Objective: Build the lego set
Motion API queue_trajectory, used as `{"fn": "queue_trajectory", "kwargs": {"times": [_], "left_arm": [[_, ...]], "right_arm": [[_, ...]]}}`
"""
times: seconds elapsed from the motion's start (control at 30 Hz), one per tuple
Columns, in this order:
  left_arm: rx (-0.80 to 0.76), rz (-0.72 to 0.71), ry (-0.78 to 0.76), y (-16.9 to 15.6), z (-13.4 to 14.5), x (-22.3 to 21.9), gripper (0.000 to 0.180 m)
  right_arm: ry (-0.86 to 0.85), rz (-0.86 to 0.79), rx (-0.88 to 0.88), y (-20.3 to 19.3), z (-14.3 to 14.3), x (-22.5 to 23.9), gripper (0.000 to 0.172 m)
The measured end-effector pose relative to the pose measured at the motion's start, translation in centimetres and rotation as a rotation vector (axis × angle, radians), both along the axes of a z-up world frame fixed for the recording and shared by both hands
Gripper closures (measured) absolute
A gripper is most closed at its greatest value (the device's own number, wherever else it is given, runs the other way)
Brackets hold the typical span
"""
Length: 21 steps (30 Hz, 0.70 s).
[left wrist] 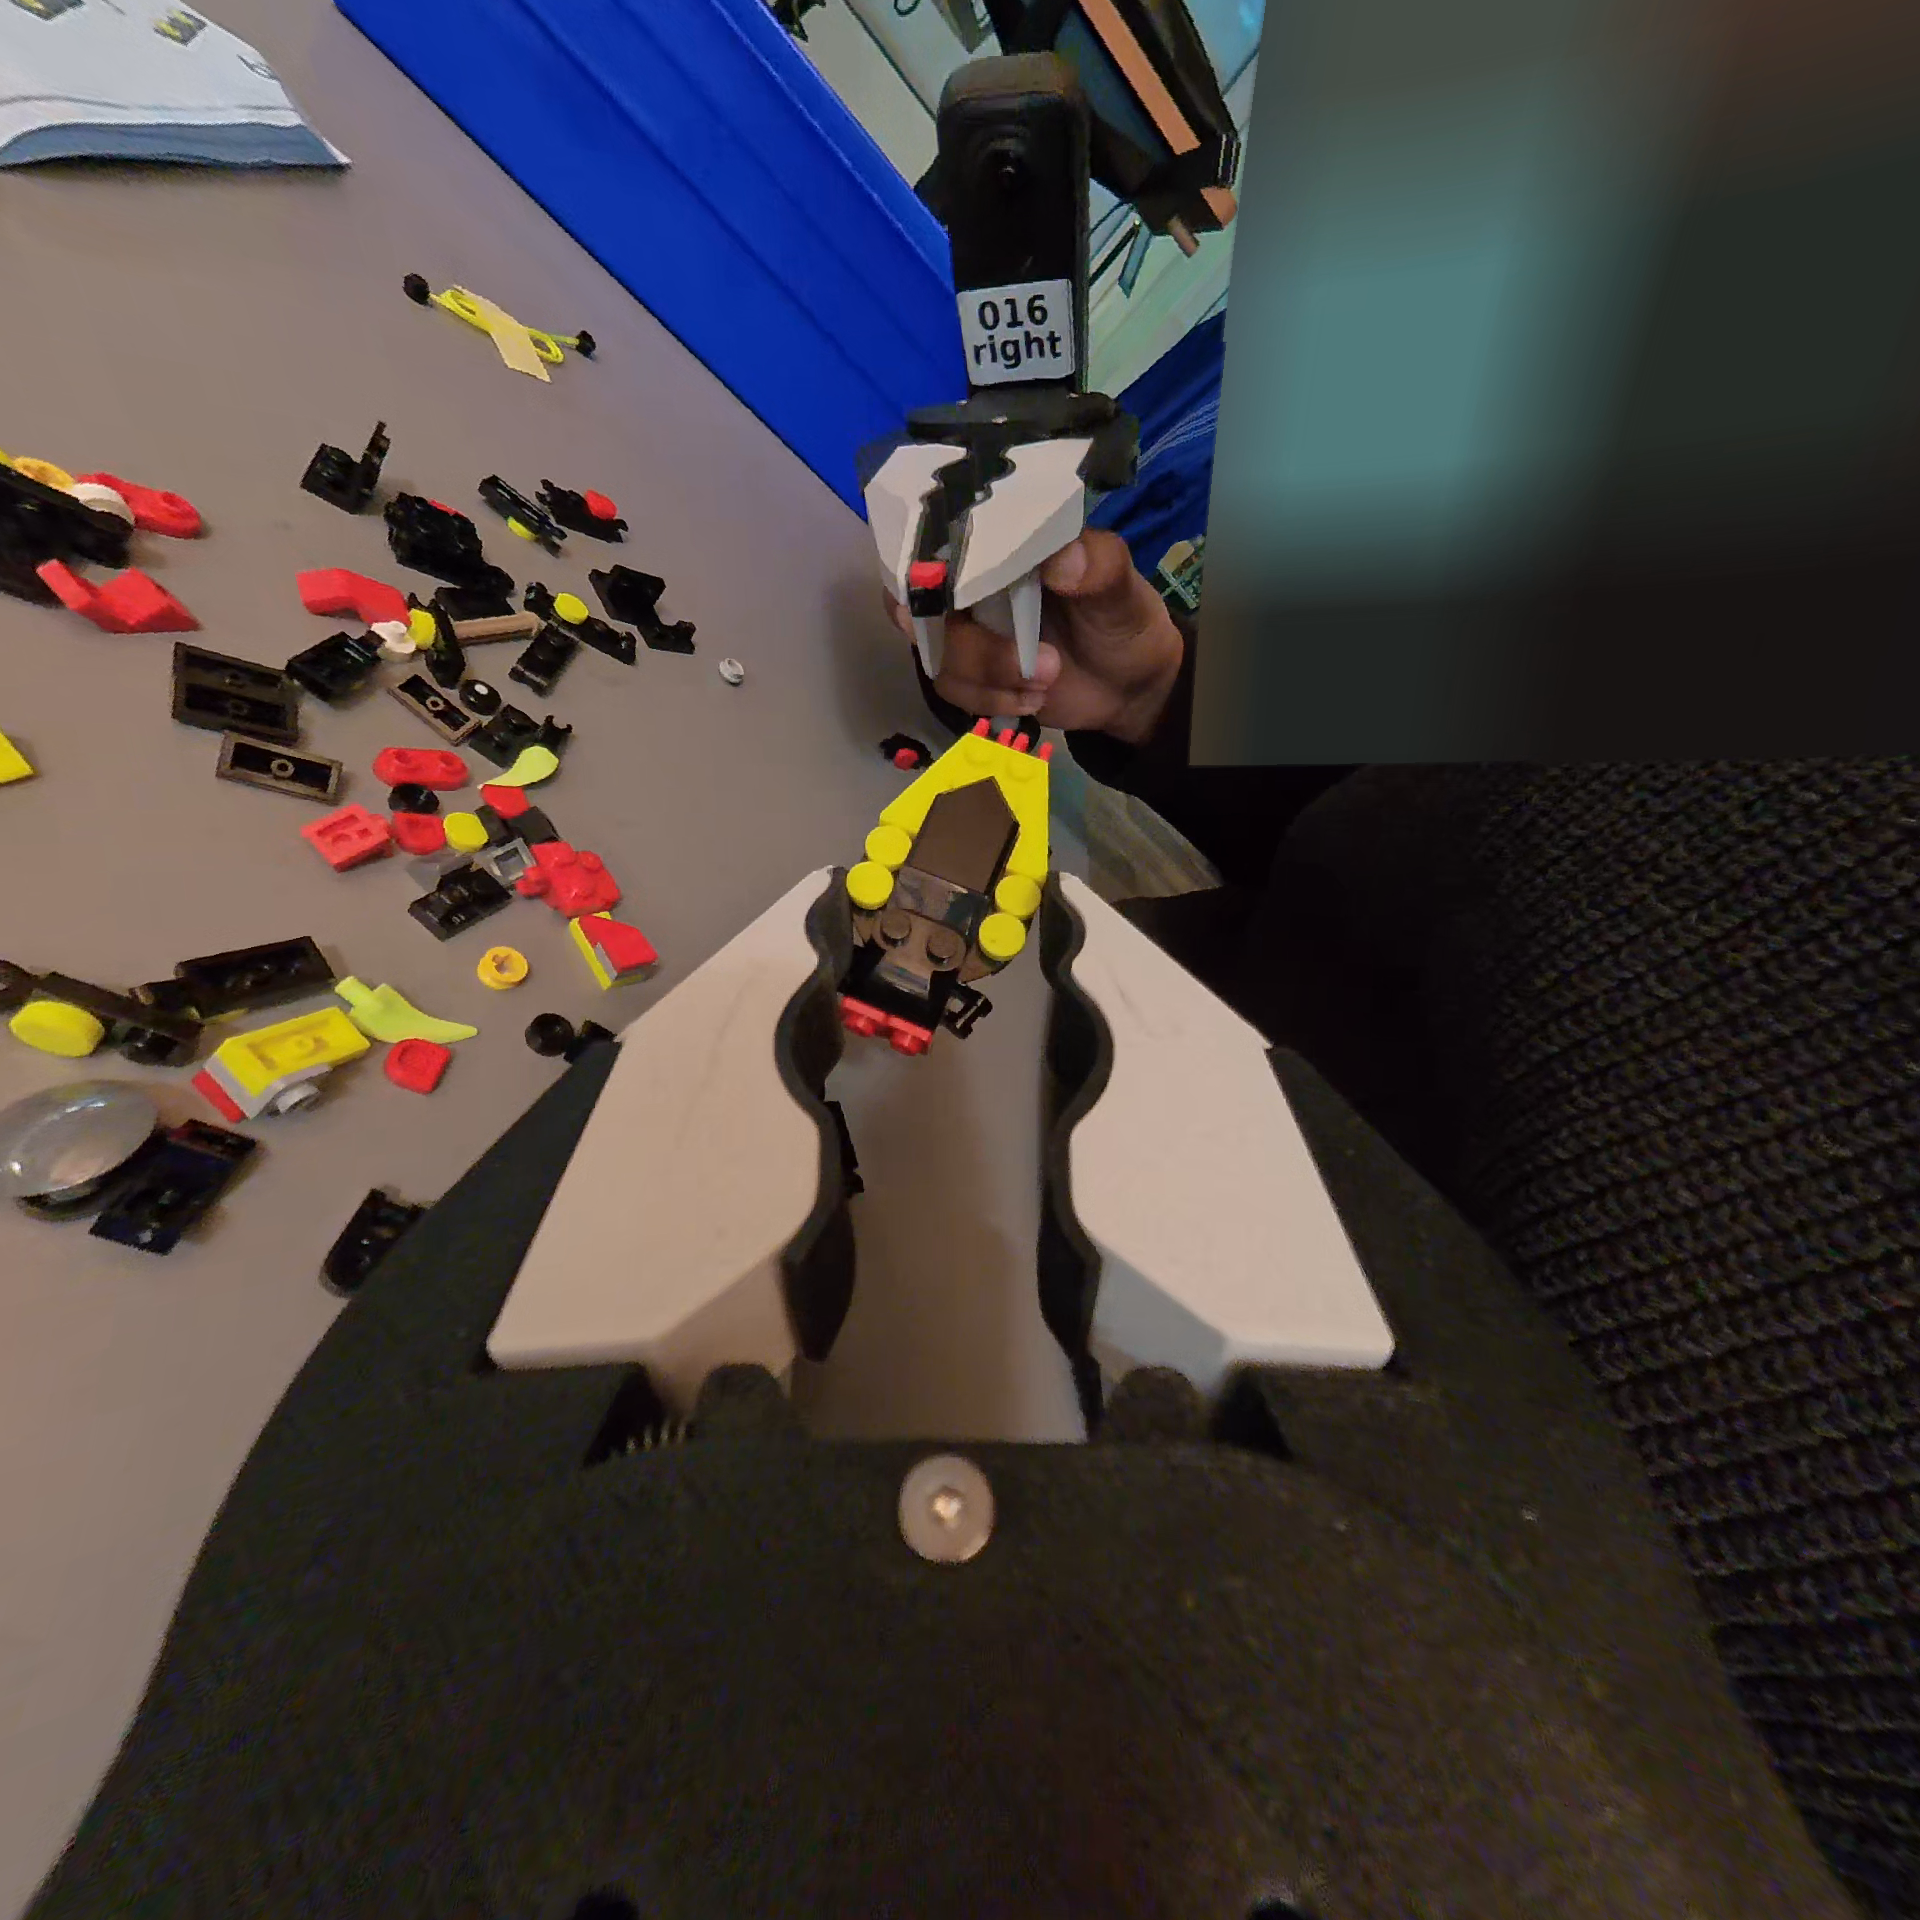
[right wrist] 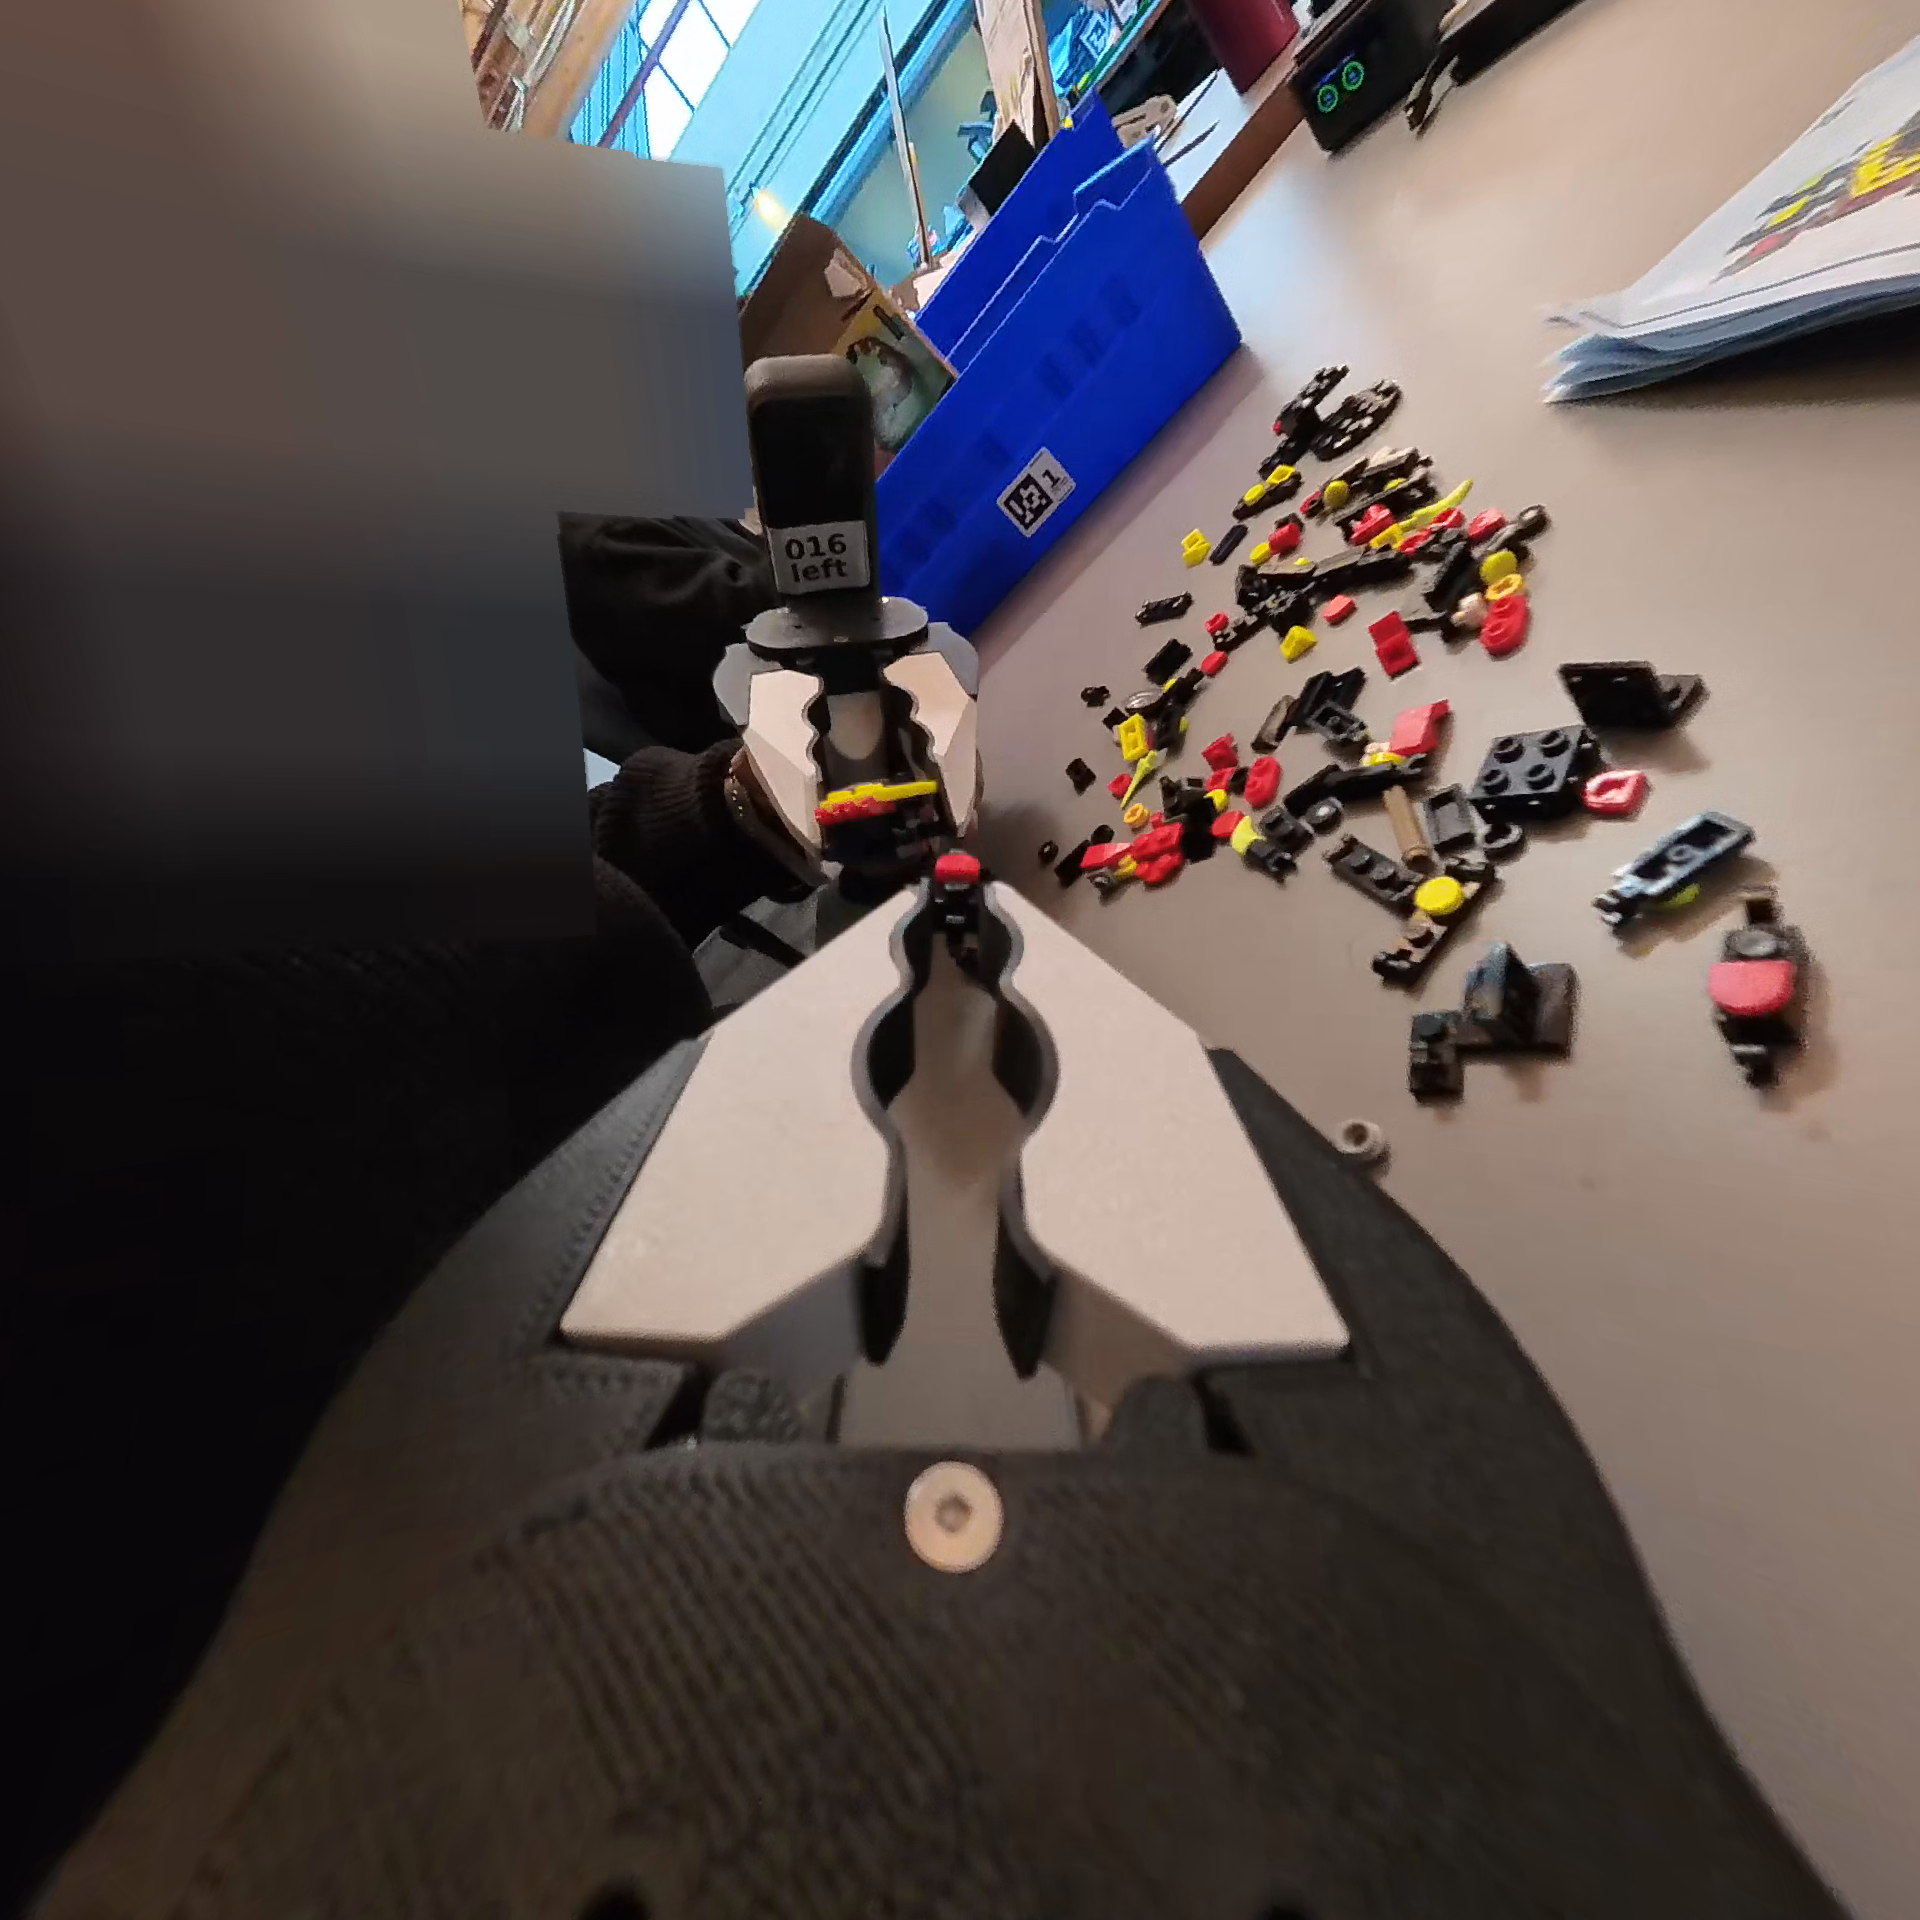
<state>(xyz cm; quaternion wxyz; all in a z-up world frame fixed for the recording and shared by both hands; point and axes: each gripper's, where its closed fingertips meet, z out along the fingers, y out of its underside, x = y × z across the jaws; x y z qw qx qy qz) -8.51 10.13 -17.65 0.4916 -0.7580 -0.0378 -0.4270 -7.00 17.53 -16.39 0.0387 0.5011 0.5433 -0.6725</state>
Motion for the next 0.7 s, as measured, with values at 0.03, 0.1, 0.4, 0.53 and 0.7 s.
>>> {"fn": "queue_trajectory", "kwargs": {"times": [0.03,0.1,0.4,0.53,0.7], "left_arm": [[-0.002,-0.004,0.001,0.0,-0.1,0.1,0.146],[-0.009,-0.013,0.008,0.0,-0.2,0.4,0.146],[0.005,-0.065,0.027,0.6,0.2,1.4,0.146],[0.013,-0.099,0.043,0.9,0.4,2.1,0.146],[0.021,-0.139,0.041,1.7,0.5,2.9,0.146]], "right_arm": [[0.002,0.005,-0.001,-0.1,0.1,0.1,0.166],[0.006,0.013,-0.002,-0.3,0.2,0.2,0.166],[0.016,-0.013,0.000,0.1,0.4,1.2,0.166],[0.017,-0.014,0.019,-0.1,0.4,1.9,0.166],[0.017,-0.033,0.025,0.2,0.4,2.8,0.166]]}}
